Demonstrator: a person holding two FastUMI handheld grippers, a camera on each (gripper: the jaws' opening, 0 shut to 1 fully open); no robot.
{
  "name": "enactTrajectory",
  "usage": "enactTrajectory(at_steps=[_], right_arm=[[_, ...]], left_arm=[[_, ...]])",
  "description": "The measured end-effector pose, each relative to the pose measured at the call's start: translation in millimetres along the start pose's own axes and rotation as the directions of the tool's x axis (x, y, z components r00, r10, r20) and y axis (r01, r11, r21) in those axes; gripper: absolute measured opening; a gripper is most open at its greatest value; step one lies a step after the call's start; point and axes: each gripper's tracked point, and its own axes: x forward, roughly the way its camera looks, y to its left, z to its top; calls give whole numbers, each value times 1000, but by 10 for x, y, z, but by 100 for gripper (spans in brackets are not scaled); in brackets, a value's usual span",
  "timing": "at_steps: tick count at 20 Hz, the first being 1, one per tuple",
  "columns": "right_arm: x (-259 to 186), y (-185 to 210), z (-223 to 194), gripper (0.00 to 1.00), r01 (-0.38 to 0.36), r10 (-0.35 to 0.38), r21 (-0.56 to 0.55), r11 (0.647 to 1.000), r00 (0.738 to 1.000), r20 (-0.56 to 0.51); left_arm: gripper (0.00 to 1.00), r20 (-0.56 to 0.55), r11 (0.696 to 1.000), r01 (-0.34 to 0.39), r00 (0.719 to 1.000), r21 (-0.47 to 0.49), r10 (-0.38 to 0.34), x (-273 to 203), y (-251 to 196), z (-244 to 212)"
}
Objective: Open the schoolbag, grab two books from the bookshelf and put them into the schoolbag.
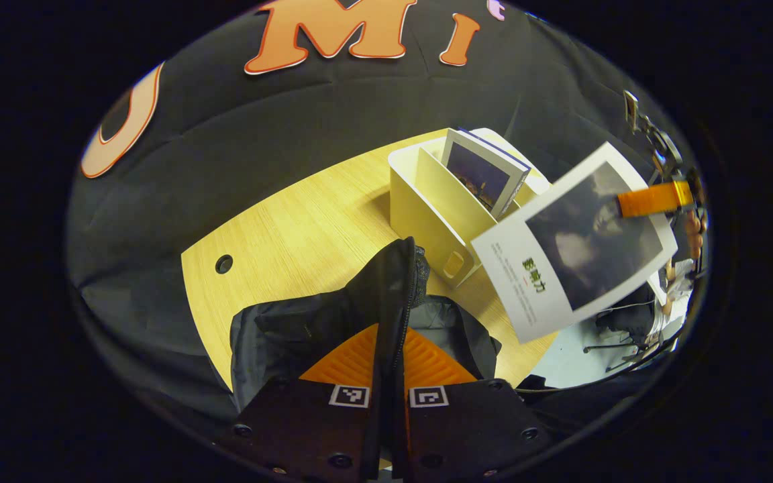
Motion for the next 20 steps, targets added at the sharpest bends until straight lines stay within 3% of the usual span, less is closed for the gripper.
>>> enactTrajectory(at_steps=[7, 12, 15, 20], right_arm=[[541, 126, -475, 34, -152, 157, 129, 980, 987, -24], [981, 361, -645, 34, -270, 284, 243, 932, 958, -27], [1226, 395, -680, 34, -276, 287, 212, 938, 958, -22], [1615, 427, -866, 34, -295, 311, 273, 916, 950, -17]], left_arm=[[7, 36, 998, 2, 999, -59, 0, -74, 0, 91], [7, 47, 997, -7, 999, -81, 10, -123, -2, 74], [7, 56, 996, -11, 998, -88, 16, -131, -16, 114], [7, 70, 995, -6, 997, -101, 13, -132, -69, 147]])
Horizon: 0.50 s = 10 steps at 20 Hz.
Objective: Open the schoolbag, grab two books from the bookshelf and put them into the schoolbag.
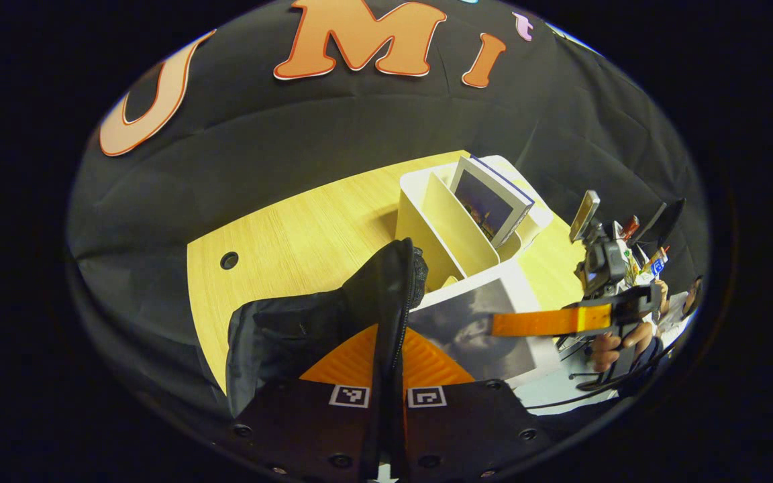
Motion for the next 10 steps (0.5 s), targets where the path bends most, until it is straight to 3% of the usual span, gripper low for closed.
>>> enactTrajectory(at_steps=[6, 10], right_arm=[[536, -144, -361, 34, -2, 4, 49, 999, 999, -33], [751, -197, -451, 34, 6, -6, 15, 1000, 1000, -31]], left_arm=[[7, 13, 999, 35, 999, -16, -35, 69, -104, 48], [7, 16, 999, 50, 999, -19, -50, 97, -170, 55]])
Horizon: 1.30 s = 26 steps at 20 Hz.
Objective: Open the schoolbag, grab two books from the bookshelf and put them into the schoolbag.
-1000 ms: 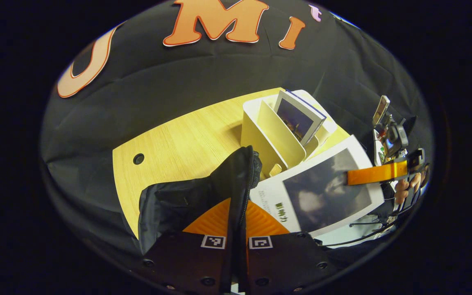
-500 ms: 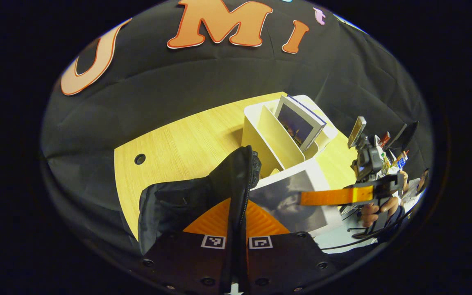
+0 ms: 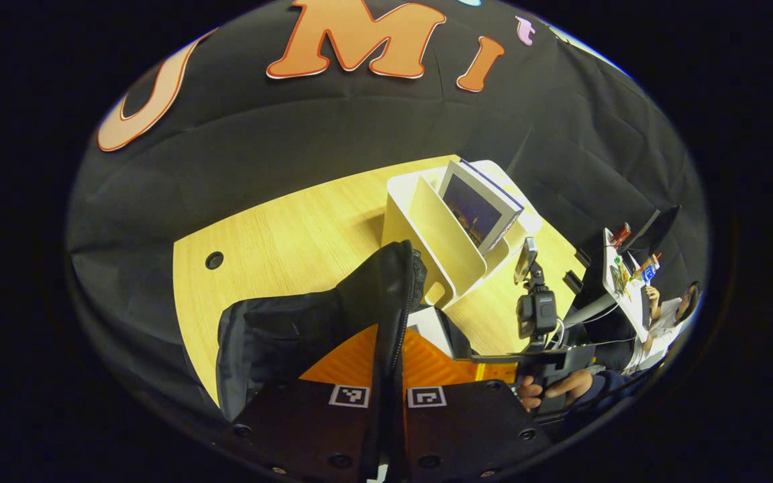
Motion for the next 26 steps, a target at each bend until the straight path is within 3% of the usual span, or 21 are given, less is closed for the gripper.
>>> enactTrajectory(at_steps=[2, 4, 5, 6, 7, 8, 9, 11, 16, 20, 24, 26], right_arm=[[65, -54, -55, 34, 12, -12, 4, 1000, 999, -34], [72, -113, -75, 37, 72, -74, -49, 996, 997, -37], [16, -144, -48, 26, 94, -98, -97, 991, 994, -39], [-30, -164, -42, 31, 128, -135, -143, 981, 990, -43], [-104, -199, -26, 63, 168, -180, -191, 967, 982, -50], [-171, -261, -4, 70, 206, -224, -240, 949, 973, -48], [-247, -337, 45, 84, 249, -272, -285, 926, 962, -41], [-438, -412, 129, 93, 279, -309, -338, 899, 950, -36], [-862, -618, 412, 98, 394, -439, -412, 822, 898, -17], [-1164, -523, 747, 98, 433, -486, -481, 762, 874, 18], [-1385, -313, 1021, 98, 425, -492, -536, 729, 870, 21], [-1503, -271, 1250, 98, 451, -525, -581, 678, 850, 48]], left_arm=[[7, 1, 1000, -2, 1000, -6, 2, 26, 13, -2], [7, 5, 1000, -10, 1000, -9, 10, 42, 36, -1], [7, 3, 1000, -9, 1000, -12, 9, 40, 50, -27], [7, 4, 1000, -13, 1000, -16, 13, 41, 62, -35], [7, 4, 1000, -12, 1000, -20, 12, 55, 46, -41], [7, 3, 1000, -15, 1000, -20, 15, 64, 38, -47], [7, 2, 1000, -13, 1000, -15, 13, 80, 21, -73], [7, 2, 1000, -29, 1000, 0, 29, 98, 21, -89], [7, 7, 999, -37, 999, -35, 38, 166, -34, -143], [7, 9, 998, -45, 999, -42, 45, 198, -34, -155], [7, 12, 997, -41, 999, -70, 42, 219, -32, -215], [7, 12, 996, -39, 999, -78, 40, 237, -24, -246]])
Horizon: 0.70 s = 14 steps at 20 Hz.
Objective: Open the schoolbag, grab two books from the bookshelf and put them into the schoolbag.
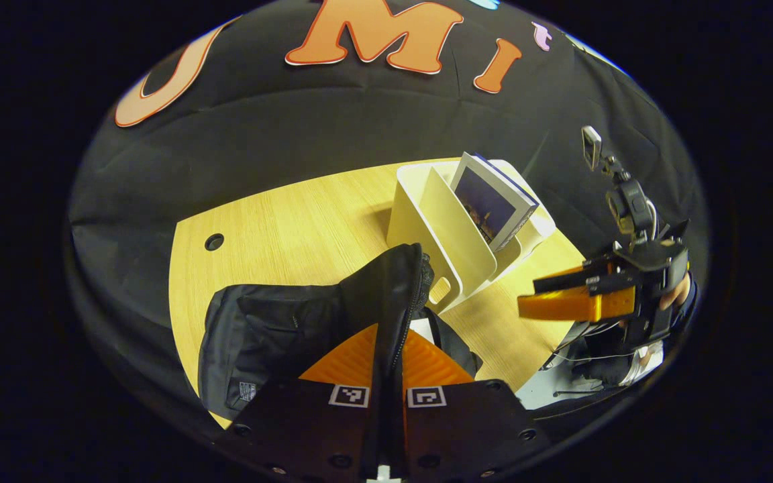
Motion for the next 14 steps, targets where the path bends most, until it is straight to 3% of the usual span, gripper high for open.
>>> enactTrajectory(at_steps=[6, 14], right_arm=[[-233, -324, 542, 99, 127, -129, -151, 980, 992, 1], [-44, -553, 1276, 99, 193, -204, -156, 969, 977, -59]], left_arm=[[7, 2, 1000, 0, 1000, -20, 0, 33, 1, -11], [7, -8, 1000, -8, 1000, -27, 8, 39, 26, -19]])
